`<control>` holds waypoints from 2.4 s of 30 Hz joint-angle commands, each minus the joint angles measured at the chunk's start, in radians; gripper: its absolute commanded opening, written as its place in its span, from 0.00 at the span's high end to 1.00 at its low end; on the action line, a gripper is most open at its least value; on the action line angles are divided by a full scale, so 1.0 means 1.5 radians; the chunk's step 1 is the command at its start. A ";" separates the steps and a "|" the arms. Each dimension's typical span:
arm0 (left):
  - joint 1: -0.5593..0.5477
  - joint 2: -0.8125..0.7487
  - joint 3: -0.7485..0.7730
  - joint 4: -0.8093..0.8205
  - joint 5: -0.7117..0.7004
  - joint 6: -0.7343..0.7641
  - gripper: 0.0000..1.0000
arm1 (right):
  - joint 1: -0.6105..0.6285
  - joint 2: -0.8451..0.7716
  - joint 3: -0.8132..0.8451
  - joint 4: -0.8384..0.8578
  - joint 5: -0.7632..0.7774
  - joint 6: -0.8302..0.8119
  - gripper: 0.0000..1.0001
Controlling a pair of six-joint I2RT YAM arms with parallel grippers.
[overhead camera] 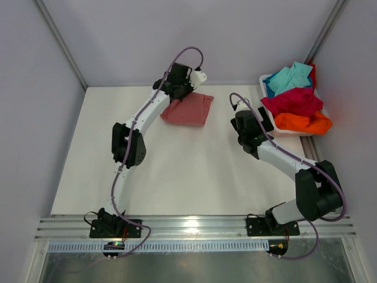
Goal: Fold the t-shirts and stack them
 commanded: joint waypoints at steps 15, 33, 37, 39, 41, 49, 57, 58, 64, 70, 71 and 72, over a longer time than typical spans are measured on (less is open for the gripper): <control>0.000 0.072 0.058 0.210 -0.033 0.005 0.91 | 0.001 0.017 0.029 0.009 -0.002 0.011 0.01; -0.001 -0.105 -0.091 0.099 0.020 -0.118 0.89 | 0.001 0.025 0.035 -0.015 -0.011 0.017 0.01; -0.001 -0.195 -0.143 0.011 0.068 -0.119 0.89 | 0.001 0.021 0.040 -0.024 -0.019 0.023 0.01; -0.001 -0.219 -0.142 -0.034 0.090 -0.121 0.89 | -0.001 0.022 0.042 -0.030 -0.025 0.026 0.01; -0.002 -0.248 -0.132 -0.112 0.106 -0.117 0.89 | -0.001 0.029 0.047 -0.041 -0.031 0.032 0.01; -0.002 -0.344 -0.163 -0.267 0.186 -0.087 0.89 | -0.001 0.031 0.056 -0.057 -0.037 0.039 0.01; -0.002 -0.376 -0.186 -0.358 0.269 -0.068 0.88 | -0.001 0.035 0.059 -0.065 -0.036 0.038 0.01; -0.002 -0.376 -0.189 -0.368 0.288 -0.064 0.88 | -0.001 0.036 0.059 -0.065 -0.036 0.038 0.01; -0.002 -0.367 -0.193 -0.438 0.337 -0.050 0.88 | -0.001 0.044 0.063 -0.073 -0.041 0.040 0.01; -0.002 -0.345 -0.194 -0.401 0.309 -0.063 0.88 | -0.001 0.045 0.066 -0.082 -0.046 0.043 0.01; -0.002 -0.341 -0.194 -0.385 0.291 -0.067 0.88 | -0.001 0.043 0.066 -0.082 -0.047 0.043 0.01; -0.002 -0.337 -0.192 -0.367 0.280 -0.074 0.88 | -0.001 0.042 0.065 -0.081 -0.048 0.043 0.01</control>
